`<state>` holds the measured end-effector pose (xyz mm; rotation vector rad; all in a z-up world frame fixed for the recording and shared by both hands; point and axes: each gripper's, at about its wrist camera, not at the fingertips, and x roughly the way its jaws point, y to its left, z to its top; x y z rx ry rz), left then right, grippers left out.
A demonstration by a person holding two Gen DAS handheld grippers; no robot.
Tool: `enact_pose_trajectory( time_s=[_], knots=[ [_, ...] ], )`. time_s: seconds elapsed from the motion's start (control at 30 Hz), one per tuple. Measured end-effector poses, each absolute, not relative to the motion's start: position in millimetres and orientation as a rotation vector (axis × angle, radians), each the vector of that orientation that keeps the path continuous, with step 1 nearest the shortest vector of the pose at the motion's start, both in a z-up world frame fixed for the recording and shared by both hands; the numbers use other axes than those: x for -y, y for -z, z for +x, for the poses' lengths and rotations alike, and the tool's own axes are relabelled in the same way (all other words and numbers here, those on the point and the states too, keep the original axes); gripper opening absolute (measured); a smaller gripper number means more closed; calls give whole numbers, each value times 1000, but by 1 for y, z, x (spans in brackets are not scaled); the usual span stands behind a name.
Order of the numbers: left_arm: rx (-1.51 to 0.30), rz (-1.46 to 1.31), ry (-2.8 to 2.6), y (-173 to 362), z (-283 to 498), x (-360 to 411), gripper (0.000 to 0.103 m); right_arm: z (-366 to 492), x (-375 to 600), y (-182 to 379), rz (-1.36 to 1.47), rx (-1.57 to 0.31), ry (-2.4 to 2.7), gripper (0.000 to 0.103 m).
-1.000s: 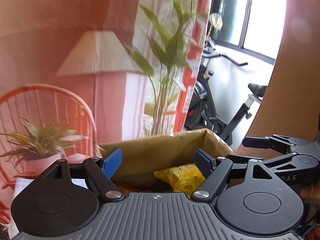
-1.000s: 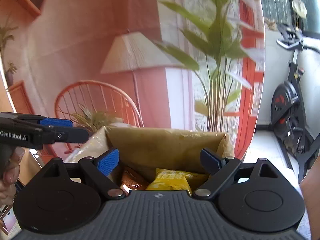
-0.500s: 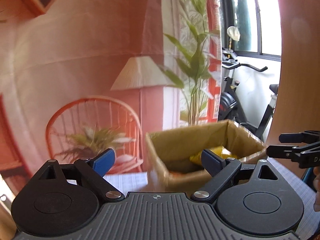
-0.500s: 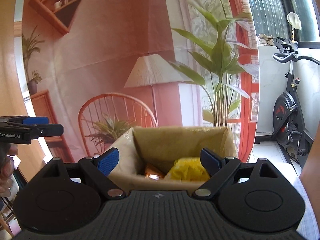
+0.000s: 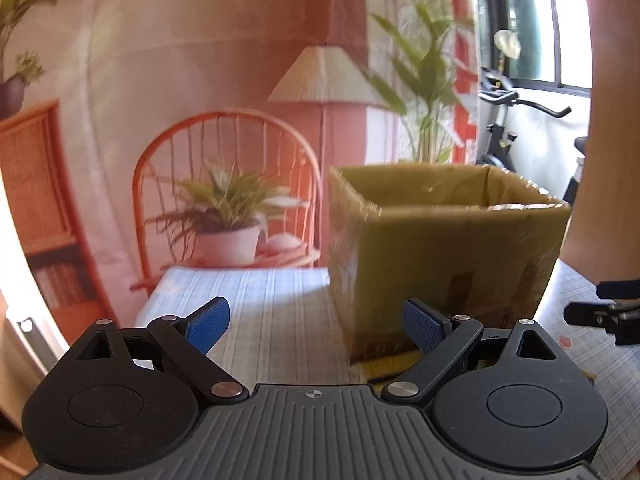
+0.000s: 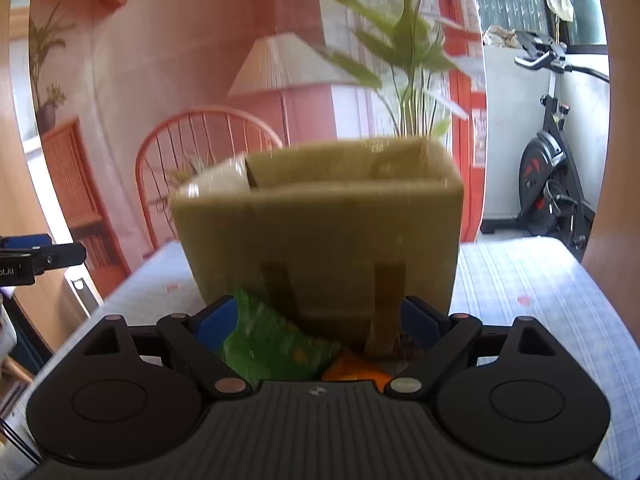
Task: Organize snacks
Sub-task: 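Withdraw both tools from the box back toward the snack pile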
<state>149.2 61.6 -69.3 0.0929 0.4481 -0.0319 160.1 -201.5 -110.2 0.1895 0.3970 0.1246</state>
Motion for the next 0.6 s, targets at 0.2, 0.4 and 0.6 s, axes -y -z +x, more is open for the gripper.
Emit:
enact_pose_trajectory(
  time_s=[0.2,0.4,0.6],
  knots=[
    [-482,22,31,91,147,-68,95,155,198,133,168,-409,-125,91],
    [-533,35,70,107,154,-61,95,161,204,161,234,-460,-56,91],
    [-544,9,144,112,170,-51,95,173,208,180,256,-518,-14,91]
  ],
)
